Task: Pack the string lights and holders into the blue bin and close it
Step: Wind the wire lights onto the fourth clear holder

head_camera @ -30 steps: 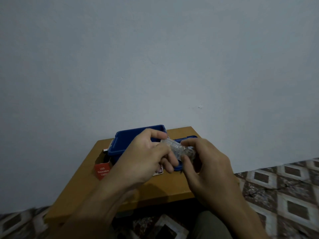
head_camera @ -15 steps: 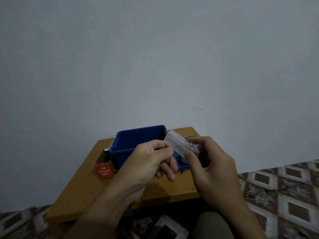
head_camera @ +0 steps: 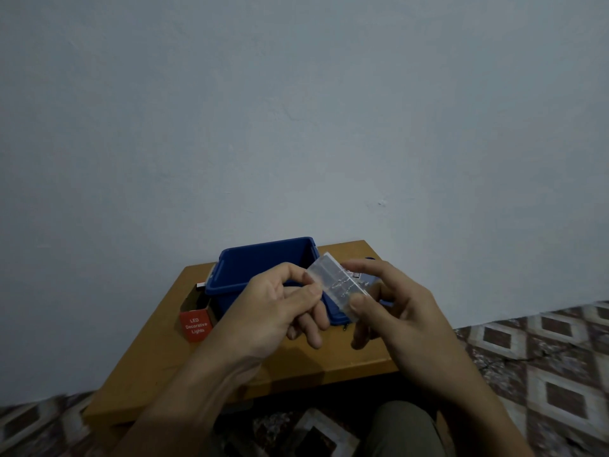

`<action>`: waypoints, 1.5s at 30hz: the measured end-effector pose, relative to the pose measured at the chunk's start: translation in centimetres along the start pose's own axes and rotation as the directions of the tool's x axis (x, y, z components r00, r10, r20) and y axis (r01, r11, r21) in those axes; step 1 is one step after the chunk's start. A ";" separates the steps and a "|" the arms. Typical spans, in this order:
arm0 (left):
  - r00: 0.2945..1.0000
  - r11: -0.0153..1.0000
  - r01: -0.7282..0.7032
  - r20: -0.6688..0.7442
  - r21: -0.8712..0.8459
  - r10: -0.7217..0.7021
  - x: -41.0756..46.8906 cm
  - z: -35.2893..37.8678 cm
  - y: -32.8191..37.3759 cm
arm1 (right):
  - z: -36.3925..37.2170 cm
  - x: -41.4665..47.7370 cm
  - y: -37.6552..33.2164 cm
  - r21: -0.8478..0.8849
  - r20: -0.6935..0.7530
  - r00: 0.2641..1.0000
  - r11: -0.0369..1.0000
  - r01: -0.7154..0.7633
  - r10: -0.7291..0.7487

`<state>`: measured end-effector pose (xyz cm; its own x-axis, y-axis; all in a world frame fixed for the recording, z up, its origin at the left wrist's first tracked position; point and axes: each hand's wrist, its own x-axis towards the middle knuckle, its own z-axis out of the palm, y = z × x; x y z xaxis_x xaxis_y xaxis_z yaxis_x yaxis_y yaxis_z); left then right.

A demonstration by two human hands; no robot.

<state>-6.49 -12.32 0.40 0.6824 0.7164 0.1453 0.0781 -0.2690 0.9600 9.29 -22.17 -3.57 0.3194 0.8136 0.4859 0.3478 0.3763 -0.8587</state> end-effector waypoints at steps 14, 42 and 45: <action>0.999 0.991 -0.037 -0.009 -0.128 0.036 0.0 0.4 -0.4 | 0.0 0.2 -0.1 0.240 0.010 0.995 0.965 -0.101 0.102; 0.973 0.722 0.119 -0.065 -0.682 -0.222 0.8 2.0 -2.2 | 1.7 0.4 0.3 0.457 0.068 0.975 0.863 -0.218 0.210; 0.961 0.769 0.098 -0.141 -0.632 -0.239 0.7 2.2 -2.1 | 1.8 0.4 0.5 0.358 0.011 0.984 0.919 -0.168 0.176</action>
<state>-4.61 -12.65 -2.08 0.5341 0.8435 -0.0563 -0.3323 0.2707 0.9035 8.06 -20.82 -4.10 0.3663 0.8718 0.3253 -0.0496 0.3674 -0.9287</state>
